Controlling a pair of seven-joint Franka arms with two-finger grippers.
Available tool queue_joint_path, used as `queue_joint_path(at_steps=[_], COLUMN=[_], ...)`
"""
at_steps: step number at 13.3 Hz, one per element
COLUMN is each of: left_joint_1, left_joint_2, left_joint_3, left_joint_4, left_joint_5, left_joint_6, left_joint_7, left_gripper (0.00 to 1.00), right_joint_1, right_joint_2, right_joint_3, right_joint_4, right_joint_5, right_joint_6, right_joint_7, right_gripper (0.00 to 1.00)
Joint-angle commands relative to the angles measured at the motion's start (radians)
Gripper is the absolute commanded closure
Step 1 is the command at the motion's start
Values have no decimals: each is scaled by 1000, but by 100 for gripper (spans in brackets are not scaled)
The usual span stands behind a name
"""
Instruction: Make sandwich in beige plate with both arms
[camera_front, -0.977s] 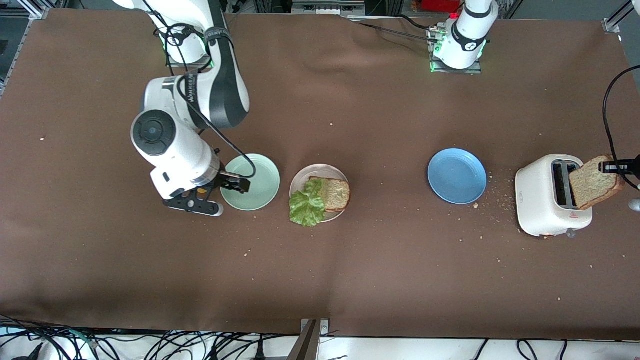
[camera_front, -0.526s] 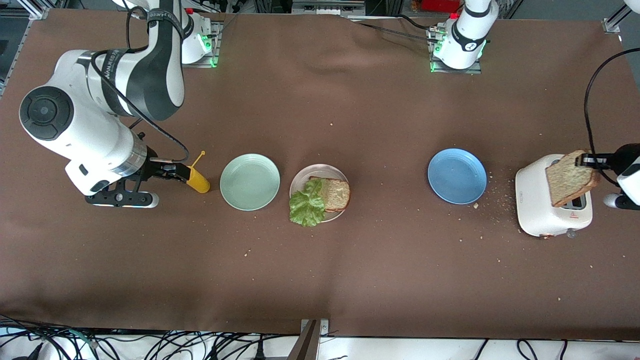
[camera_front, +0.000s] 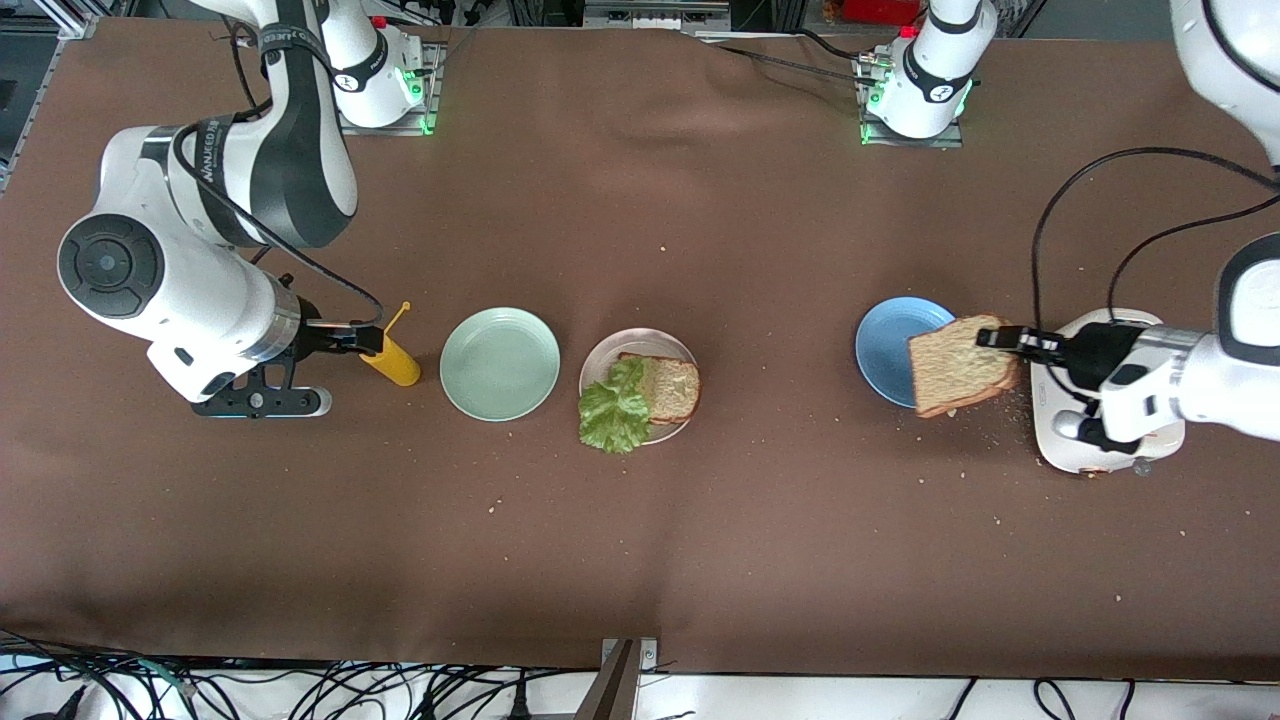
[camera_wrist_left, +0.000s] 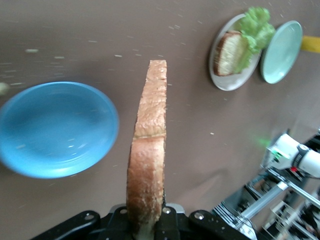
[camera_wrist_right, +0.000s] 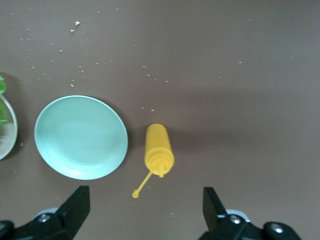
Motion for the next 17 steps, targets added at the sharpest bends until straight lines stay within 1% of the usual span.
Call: queue_joint_path(at_steps=[1,3,4,5,7,9,10,11,12,13,14,16,17], left_joint_1=[-77,-149,-196,-244,-310,-370,-391,-423,-446,-462,-479,-506,-508], left_joint_2=[73,81,81,87,110,134,143,154,165,173,185,205,212], left_joint_3=[11,11,11,11,10,11,10,11,11,10,10,10,10], left_joint_4=[18,17,17,17,17,17,15,15,16,17,17,17,17], left_joint_5=[-135,-190,-203,-203,-210,-279,-311,-324,-324,-330,-348,-399,-428], left_joint_6=[14,89,136,184,267,340,370,397,426,465,494,506,511], left_joint_7=[-52,-90,-160,-217,-241,-242,-245,-268,-296,-323,-343,-362,-362], left_gripper=[100,100,100,100,100,100,100,100,100,100,100,100,100], right_joint_1=[-256,-391,-449,-495,-590,-673,-680,-688,-703,-706,-700,-689,-674], right_joint_2=[-154,-217,-254,-297,-381,-420,-459,-524,-582,-595,-586,-592,-592], right_joint_3=[292,392,428,458,501,564,579,584,587,587,587,584,584], right_joint_4=[-40,-79,-105,-138,-216,-240,-273,-354,-428,-438,-427,-413,-412], right_joint_5=[-106,-107,-109,-110,-119,-171,-191,-190,-188,-188,-190,-190,-195], right_joint_6=[-33,-33,-33,-35,-23,-19,-26,-9,44,63,65,57,33], right_joint_7=[19,11,5,-14,-9,-17,-14,3,3,-14,-9,-14,-9], right_gripper=[0,0,0,0,0,0,0,0,0,0,0,0,0])
